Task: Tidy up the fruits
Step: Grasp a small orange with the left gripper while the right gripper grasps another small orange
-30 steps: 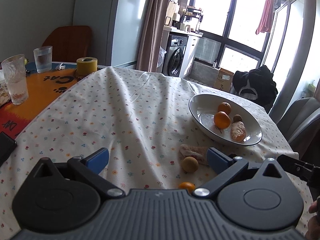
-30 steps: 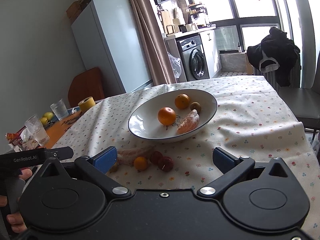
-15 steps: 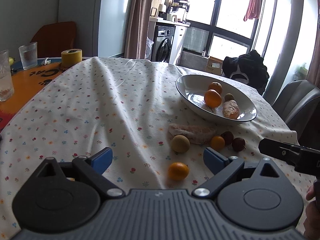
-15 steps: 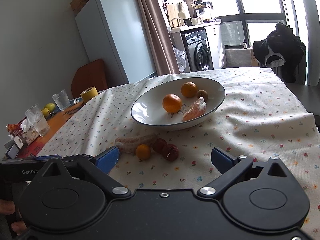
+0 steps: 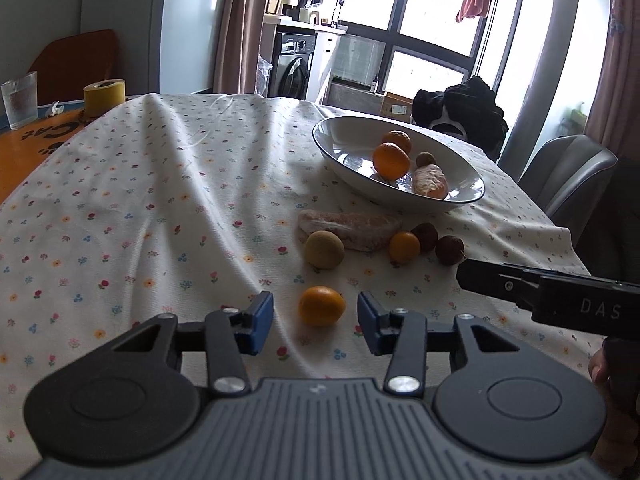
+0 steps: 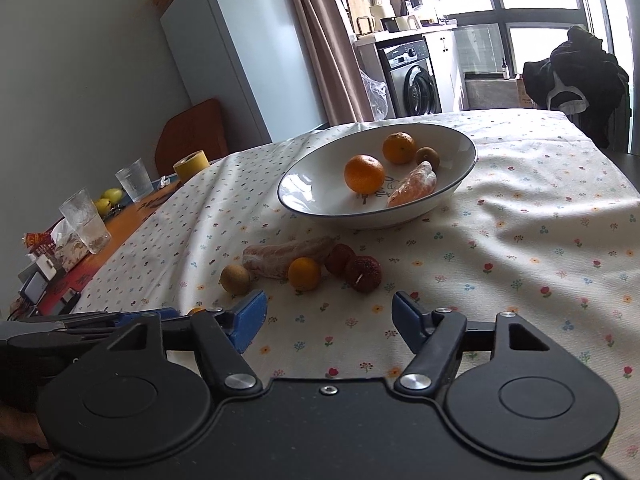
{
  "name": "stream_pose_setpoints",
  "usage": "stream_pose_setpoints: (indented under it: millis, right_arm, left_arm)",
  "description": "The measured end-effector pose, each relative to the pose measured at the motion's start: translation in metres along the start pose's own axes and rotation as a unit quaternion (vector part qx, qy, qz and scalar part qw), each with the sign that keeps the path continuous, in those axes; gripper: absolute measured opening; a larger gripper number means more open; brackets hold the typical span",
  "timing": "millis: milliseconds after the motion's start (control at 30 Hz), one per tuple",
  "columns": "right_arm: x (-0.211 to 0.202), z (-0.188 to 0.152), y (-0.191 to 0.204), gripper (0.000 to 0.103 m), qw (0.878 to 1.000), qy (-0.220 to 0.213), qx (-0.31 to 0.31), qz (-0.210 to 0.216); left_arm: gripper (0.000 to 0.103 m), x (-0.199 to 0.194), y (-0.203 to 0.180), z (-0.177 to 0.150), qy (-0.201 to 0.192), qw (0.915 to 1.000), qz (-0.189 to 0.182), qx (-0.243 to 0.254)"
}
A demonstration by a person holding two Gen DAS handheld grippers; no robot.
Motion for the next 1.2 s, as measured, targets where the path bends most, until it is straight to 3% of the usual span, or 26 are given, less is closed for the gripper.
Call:
stream_pose_setpoints:
  millis: [100,200,233,467,1033,1100,1133,1200]
  right_arm:
    - [0.002,0.0,0.003,0.066,1.0,0.002,-0.003,0.002]
    - [0.005,0.0,0.007,0.06,1.0,0.005,-0.009,0.005]
    - [0.006,0.0,0.009,0.057,1.0,0.006,-0.009,0.007]
    - [0.017,0.002,0.017,0.045,1.0,0.013,-0.017,0.012]
    - [0.049,0.013,0.023,0.04,0.999,0.029,-0.026,-0.004]
    - [0.052,0.013,0.023,0.035,0.999,0.031,-0.028,-0.008]
    - [0.054,0.012,0.023,0.025,0.999,0.034,-0.028,-0.01]
    - [0.055,0.012,0.022,0.022,0.999,0.035,-0.023,-0.007]
  left_arm:
    - [0.042,0.004,0.002,0.001,0.0,1.0,0.002,-0.004]
    - [0.032,0.006,0.002,0.0,-0.001,1.0,0.004,-0.004]
    - [0.022,0.006,0.002,0.001,-0.002,1.0,0.0,-0.003]
    - [0.023,0.001,0.006,0.008,-0.014,0.9999,0.003,-0.008]
    - [0.023,-0.008,0.031,0.023,-0.042,0.9979,0.028,-0.04]
    - [0.023,-0.009,0.033,0.025,-0.044,0.9977,0.029,-0.042]
    - [0.023,-0.01,0.033,0.025,-0.045,0.9977,0.029,-0.042]
    - [0.023,-0.011,0.034,0.027,-0.047,0.9976,0.03,-0.042]
Point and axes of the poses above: each gripper's, at about its wrist camera, not at the fingertips, and x roughly the way its jaws point, y to its left, z to its top, the point moved 9 cm from there along x, roughly the way its jaws point, and after that the axes turned 3 degrees about -z, right-handed, at the moved point
